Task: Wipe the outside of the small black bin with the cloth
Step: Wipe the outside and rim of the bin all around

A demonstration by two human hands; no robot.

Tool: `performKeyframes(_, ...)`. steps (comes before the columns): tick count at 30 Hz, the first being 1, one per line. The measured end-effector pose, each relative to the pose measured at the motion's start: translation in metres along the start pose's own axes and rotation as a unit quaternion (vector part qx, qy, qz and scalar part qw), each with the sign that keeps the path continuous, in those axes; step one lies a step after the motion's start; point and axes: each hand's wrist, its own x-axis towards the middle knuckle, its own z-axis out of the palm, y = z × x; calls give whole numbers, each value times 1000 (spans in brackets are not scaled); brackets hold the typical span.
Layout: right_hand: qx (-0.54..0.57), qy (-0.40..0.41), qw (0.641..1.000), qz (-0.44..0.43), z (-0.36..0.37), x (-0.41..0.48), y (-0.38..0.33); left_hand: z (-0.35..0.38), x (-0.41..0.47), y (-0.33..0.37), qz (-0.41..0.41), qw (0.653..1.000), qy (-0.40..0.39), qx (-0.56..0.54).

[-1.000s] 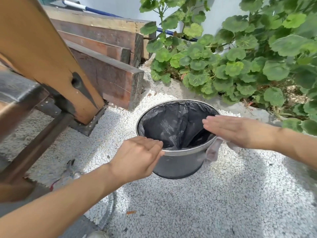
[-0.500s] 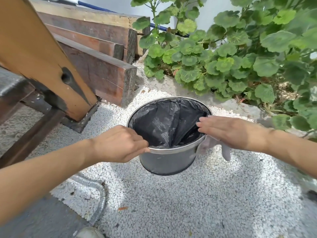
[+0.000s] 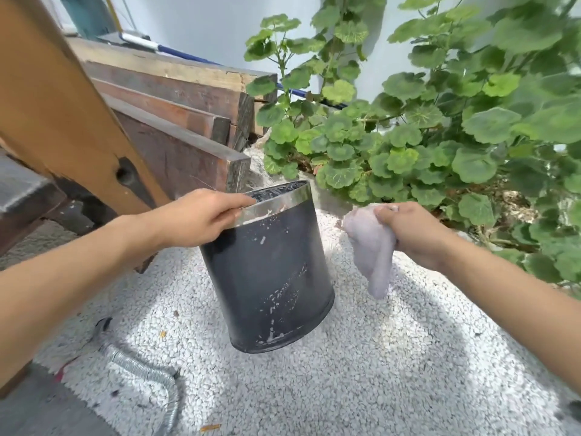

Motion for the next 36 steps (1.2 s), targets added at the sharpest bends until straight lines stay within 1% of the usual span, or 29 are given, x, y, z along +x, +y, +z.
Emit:
performKeyframes(2, 69, 19, 997, 37, 10, 8, -7, 3, 5, -3, -28, 999, 15, -6)
performKeyframes(4, 85, 37, 996, 18, 25, 18, -14, 8, 6, -4, -57, 998, 32, -14)
performKeyframes(7, 16, 76, 995, -62, 57, 28, -27, 17, 8, -6, -106, 992, 61, -31)
performKeyframes(10, -59, 97, 978, -175, 93, 32, -39, 32, 12, -2, -133, 983, 107, -62)
performKeyframes(12, -122, 78, 964, -221, 117, 36, -39, 40, 13, 1, -142, 979, 125, -78)
performKeyframes(14, -197, 35, 947, -252, 137, 39, -33, 45, 11, 2, -155, 977, 120, -79)
performKeyframes(16, -224, -16, 931, -287, 151, 41, -25, 47, 7, -2, -159, 978, 111, -72)
performKeyframes(19, -235, -36, 926, -295, 156, 45, -12, 48, 2, -6, -160, 979, 105, -66)
performKeyframes(25, -229, -19, 912, -340, 160, 48, 4, 53, 5, -7, -197, 971, 105, -83)
performKeyframes(30, -239, -28, 895, -376, 157, 48, 24, 54, 5, -17, -189, 974, 99, -74)
performKeyframes(36, -300, -44, 888, -346, 159, 35, 49, 54, 8, -26, -185, 976, 97, -63)
